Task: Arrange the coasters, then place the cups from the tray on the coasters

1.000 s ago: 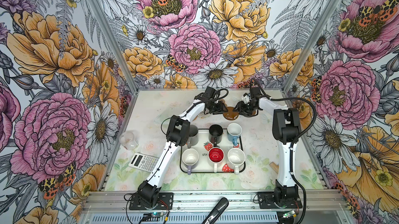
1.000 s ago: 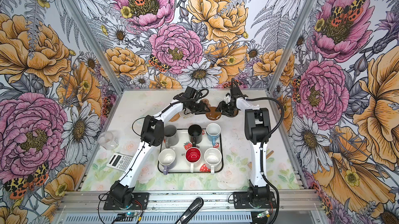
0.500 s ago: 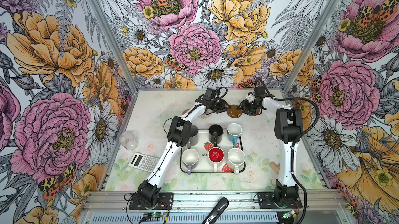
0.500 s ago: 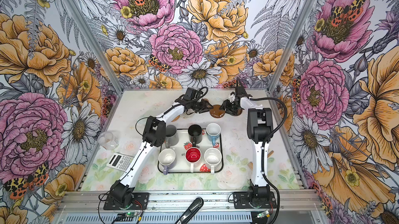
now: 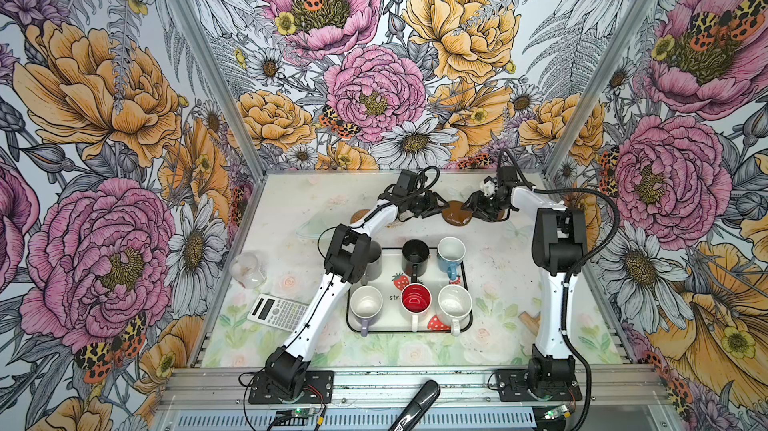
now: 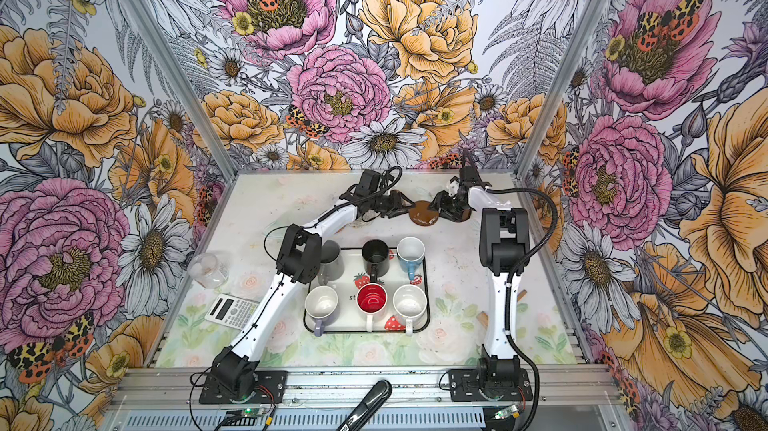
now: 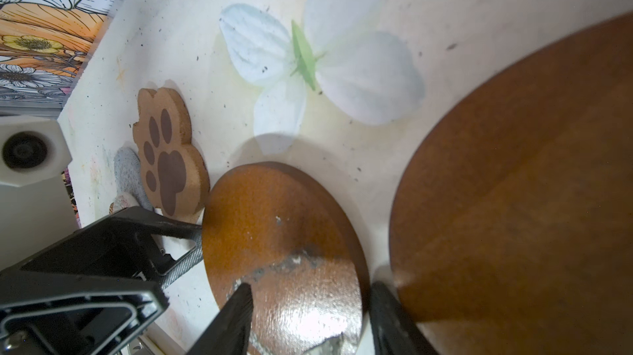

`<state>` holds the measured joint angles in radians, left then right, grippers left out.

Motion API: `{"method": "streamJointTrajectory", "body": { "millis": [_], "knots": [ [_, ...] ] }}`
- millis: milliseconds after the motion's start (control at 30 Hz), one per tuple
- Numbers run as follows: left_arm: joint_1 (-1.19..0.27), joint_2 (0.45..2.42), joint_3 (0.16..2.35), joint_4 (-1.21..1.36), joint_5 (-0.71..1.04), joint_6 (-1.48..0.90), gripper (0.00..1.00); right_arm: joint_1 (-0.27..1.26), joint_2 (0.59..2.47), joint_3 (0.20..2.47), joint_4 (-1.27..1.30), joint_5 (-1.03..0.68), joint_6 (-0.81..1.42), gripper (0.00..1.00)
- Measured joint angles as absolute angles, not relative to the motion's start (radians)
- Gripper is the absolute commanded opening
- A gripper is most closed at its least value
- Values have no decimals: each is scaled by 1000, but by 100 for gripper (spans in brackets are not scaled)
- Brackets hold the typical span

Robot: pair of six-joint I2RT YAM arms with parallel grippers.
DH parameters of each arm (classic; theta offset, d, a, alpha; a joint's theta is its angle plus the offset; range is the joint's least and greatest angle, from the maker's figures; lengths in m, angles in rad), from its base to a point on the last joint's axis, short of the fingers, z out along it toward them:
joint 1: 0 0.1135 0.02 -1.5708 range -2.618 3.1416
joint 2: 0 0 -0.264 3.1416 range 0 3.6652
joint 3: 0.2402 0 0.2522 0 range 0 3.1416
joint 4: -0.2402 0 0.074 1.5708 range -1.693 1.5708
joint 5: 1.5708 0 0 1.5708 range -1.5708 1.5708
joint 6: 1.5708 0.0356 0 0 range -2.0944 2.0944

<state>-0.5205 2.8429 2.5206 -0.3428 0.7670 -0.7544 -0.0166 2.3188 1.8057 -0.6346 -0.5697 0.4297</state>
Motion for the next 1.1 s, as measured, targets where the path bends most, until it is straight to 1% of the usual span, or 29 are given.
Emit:
{"method": "streamJointTrajectory", "body": {
  "millis": [167,467,800,967,1100],
  "knots": [
    [-520,2840,2473,-298,793,-760,51,-18,2314,1805,-637,-562,430,59],
    [-519,2762,2342,-280,798,-746,51,-18,2290,1789,-639,-570,430,60],
    [-485,2651,2244,-378,758,-646,52,-18,2224,1764,-645,-570,430,61],
    [-452,2570,2254,-424,661,-578,51,-18,2169,1749,-645,-569,427,55],
    [-440,2567,2356,-469,556,-506,48,-19,2138,1744,-645,-562,422,49]
  ]
}}
